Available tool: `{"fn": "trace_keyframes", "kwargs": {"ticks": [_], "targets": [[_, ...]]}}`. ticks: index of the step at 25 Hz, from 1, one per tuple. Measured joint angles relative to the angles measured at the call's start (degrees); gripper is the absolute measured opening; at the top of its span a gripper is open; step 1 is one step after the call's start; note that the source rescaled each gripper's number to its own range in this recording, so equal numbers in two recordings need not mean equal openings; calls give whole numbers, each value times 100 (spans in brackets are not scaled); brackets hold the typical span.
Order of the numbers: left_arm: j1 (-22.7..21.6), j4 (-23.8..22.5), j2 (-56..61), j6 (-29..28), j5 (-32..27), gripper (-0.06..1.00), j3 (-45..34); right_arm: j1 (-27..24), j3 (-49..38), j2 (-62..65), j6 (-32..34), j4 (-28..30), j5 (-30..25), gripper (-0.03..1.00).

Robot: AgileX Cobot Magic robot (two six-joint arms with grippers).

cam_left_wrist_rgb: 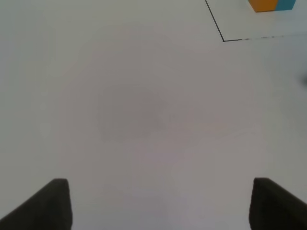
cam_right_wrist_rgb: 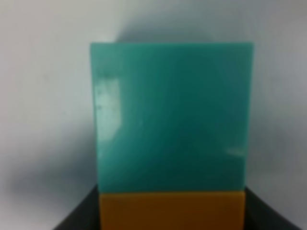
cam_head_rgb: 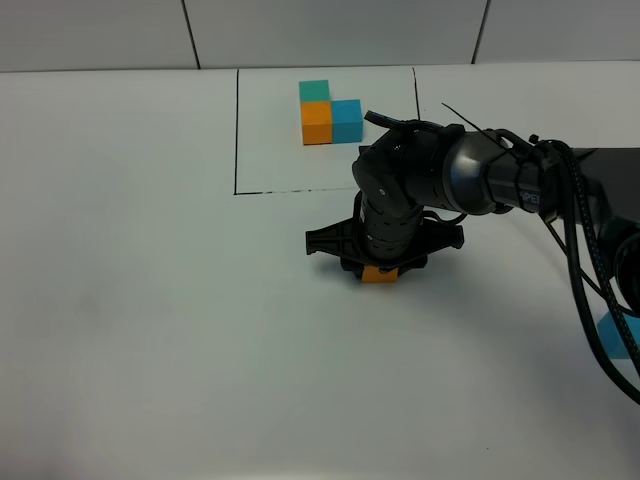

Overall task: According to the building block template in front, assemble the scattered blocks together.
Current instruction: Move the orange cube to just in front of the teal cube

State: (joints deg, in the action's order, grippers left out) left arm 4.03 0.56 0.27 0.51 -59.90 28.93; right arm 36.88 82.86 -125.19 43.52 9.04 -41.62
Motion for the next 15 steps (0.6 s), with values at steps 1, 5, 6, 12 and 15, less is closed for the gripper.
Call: {"fn": "trace_keyframes", "kwargs": {"ticks": [1, 5, 6, 12, 15], "targets": [[0, 0, 0, 0, 0, 68, 0, 0, 0, 0, 0, 0, 0, 1], [0, 0, 0, 0, 0, 68, 0, 0, 0, 0, 0, 0, 0, 1], [0, 0, 0, 0, 0, 68, 0, 0, 0, 0, 0, 0, 0, 1], [0, 0, 0, 0, 0, 68, 0, -15, 0, 0, -68, -109, 12, 1], [0, 0, 0, 0, 0, 68, 0, -15, 0, 0, -98, -167, 34, 12]]}}
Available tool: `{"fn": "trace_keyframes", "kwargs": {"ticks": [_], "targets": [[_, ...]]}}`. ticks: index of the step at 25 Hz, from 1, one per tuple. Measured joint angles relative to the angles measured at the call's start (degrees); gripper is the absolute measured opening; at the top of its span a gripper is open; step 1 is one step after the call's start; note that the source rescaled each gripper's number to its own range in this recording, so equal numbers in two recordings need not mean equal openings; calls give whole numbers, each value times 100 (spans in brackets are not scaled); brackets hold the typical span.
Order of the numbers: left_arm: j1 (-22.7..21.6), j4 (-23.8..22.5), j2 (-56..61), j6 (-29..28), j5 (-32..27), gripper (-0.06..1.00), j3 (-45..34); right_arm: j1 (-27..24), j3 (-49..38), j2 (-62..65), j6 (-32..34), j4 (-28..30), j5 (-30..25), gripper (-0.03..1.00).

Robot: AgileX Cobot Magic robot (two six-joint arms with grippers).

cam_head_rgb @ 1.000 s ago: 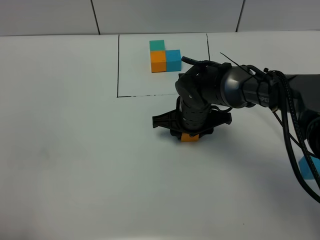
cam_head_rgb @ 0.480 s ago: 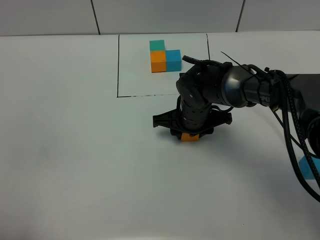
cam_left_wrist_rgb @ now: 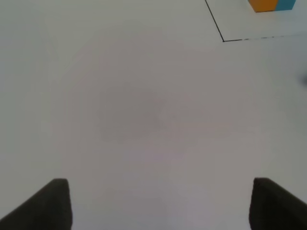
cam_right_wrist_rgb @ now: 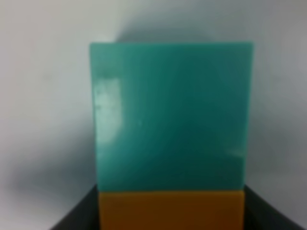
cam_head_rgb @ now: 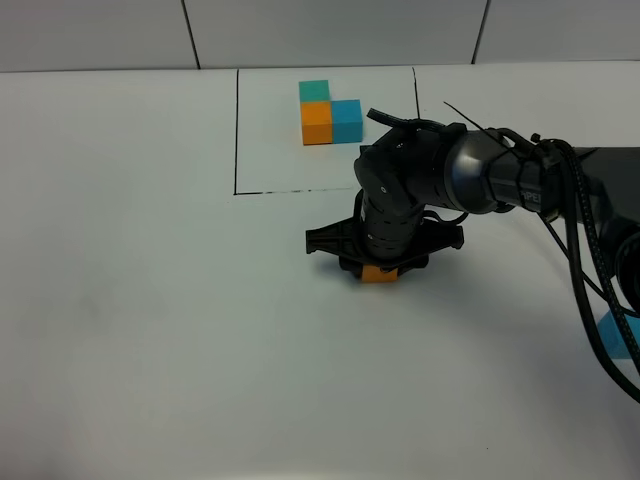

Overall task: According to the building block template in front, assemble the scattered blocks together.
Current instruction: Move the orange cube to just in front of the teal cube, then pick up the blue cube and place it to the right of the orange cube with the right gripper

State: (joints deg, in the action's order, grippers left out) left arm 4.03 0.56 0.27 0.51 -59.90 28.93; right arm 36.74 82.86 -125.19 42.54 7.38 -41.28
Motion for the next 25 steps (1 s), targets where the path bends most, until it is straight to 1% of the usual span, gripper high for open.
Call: {"fn": "trace_keyframes", "kwargs": {"ticks": [1, 4, 6, 7, 9, 11, 13, 20, 22, 25], "targets": [[0, 0, 0, 0, 0, 68, 0, 0, 6, 0, 0, -50, 29, 20], [0, 0, 0, 0, 0, 68, 0, 6, 18, 0, -137, -205, 163, 55], [0, 0, 0, 0, 0, 68, 0, 6, 29, 9, -195, -196, 227, 79], [0, 0, 0, 0, 0, 68, 0, 0, 29, 24, -221, -188, 246, 87], [0, 0, 0, 0, 0, 68, 0, 0, 21, 63, -281, -181, 258, 95], [0, 0, 0, 0, 0, 68, 0, 0, -16, 121, -351, -167, 212, 98], [0, 0, 0, 0, 0, 68, 0, -17, -51, 215, -453, -154, 49, 100], [0, 0, 0, 0, 0, 68, 0, -48, -80, 1119, -953, -91, -563, 100], [0, 0, 0, 0, 0, 68, 0, -65, -242, 1453, -1050, 52, -702, 100], [0, 0, 0, 5, 0, 68, 0, -291, -759, 1949, -1141, 287, -962, 100]]}}
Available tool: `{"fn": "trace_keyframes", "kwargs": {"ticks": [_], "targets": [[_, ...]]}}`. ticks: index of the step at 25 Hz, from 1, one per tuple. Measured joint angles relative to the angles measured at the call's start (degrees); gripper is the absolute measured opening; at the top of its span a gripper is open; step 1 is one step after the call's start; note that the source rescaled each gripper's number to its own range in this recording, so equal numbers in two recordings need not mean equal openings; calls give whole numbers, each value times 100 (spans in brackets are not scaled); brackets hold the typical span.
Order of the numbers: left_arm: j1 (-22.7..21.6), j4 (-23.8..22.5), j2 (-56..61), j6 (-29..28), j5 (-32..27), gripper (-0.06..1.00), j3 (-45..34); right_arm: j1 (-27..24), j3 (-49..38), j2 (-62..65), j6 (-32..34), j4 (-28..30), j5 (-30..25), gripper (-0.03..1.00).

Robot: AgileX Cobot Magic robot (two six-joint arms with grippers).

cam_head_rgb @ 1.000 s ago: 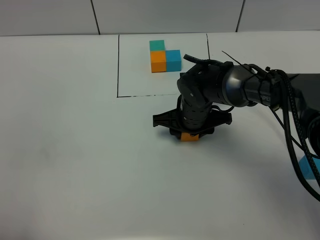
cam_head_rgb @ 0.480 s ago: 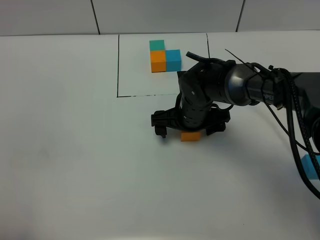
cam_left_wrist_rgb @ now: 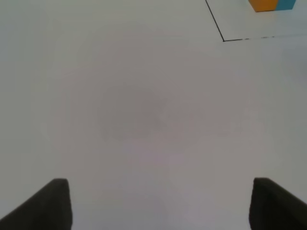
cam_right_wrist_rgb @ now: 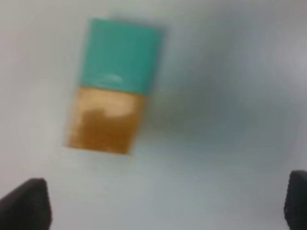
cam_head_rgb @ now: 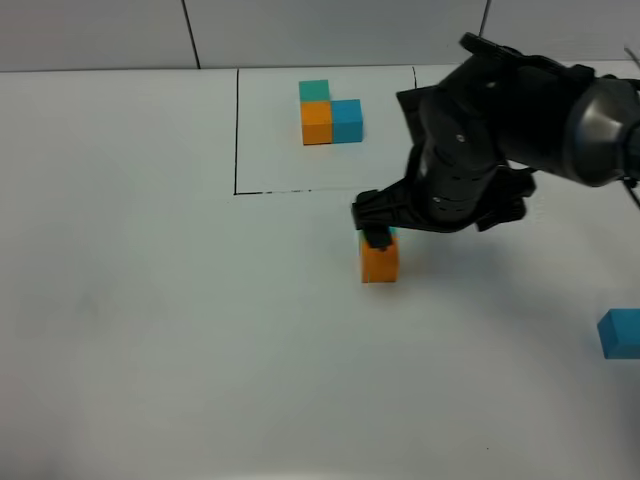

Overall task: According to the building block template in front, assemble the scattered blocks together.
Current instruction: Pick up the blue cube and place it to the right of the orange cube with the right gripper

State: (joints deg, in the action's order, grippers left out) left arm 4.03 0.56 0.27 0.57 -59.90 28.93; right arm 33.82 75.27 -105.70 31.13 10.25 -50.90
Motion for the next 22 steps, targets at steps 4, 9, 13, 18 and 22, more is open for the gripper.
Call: {"fn": "trace_keyframes", "kwargs": {"ticks": [4, 9, 13, 18, 22], "targets": [[0, 0, 0, 0, 0, 68, 0, -612, -1137, 789, -249, 130, -16, 100], [0, 0, 0, 0, 0, 68, 0, -1626, -2584, 1926, -421, 189, 454, 100], [0, 0, 0, 0, 0, 68, 0, -2422, -3234, 2504, -948, -29, 716, 100], [0, 0, 0, 0, 0, 68, 0, -3174, -3355, 2544, -2292, -780, 870, 100], [0, 0, 0, 0, 0, 68, 0, -3710, -3355, 2366, -3278, -1280, 955, 99]]}}
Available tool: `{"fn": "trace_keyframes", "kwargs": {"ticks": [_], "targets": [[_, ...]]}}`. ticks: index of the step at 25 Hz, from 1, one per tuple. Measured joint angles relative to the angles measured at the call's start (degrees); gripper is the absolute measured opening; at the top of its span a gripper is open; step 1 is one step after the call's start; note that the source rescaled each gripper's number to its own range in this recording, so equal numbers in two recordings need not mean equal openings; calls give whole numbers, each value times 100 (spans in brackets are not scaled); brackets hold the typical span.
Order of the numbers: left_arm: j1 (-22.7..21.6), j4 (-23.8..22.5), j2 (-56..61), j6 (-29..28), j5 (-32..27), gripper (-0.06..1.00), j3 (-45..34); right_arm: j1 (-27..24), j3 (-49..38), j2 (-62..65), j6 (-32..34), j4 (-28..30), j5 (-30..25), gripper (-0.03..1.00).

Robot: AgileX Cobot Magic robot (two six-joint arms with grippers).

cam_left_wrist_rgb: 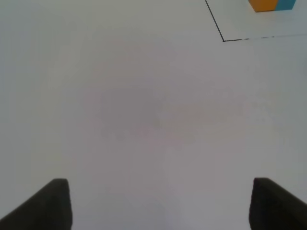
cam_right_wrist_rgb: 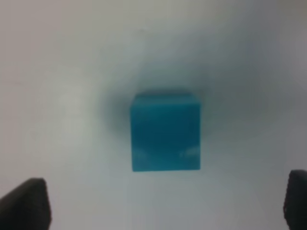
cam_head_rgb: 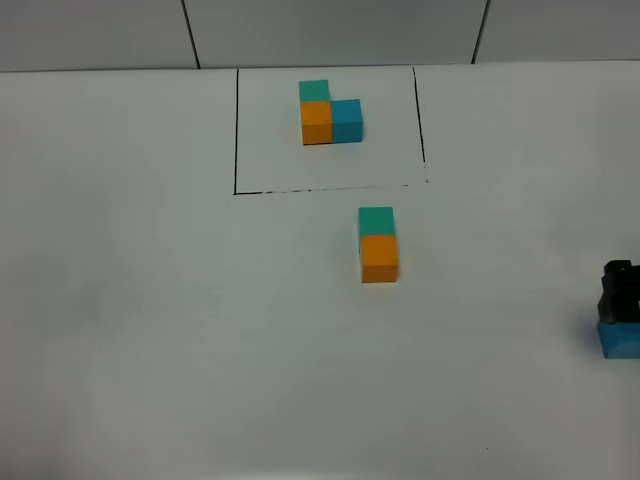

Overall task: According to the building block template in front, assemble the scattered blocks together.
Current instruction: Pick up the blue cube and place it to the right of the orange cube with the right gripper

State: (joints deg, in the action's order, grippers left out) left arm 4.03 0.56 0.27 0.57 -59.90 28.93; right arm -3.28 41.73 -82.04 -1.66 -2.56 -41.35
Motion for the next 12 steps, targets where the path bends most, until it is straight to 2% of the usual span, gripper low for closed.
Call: {"fn": "trace_keyframes", "kwargs": {"ticks": [5, 12], "targets": [[0, 0, 0, 0, 0, 68, 0, -296, 0, -402, -864, -454, 99, 92], [0, -5, 0, 0, 0, 68, 0, -323, -4, -1060, -996, -528, 718, 84]]}}
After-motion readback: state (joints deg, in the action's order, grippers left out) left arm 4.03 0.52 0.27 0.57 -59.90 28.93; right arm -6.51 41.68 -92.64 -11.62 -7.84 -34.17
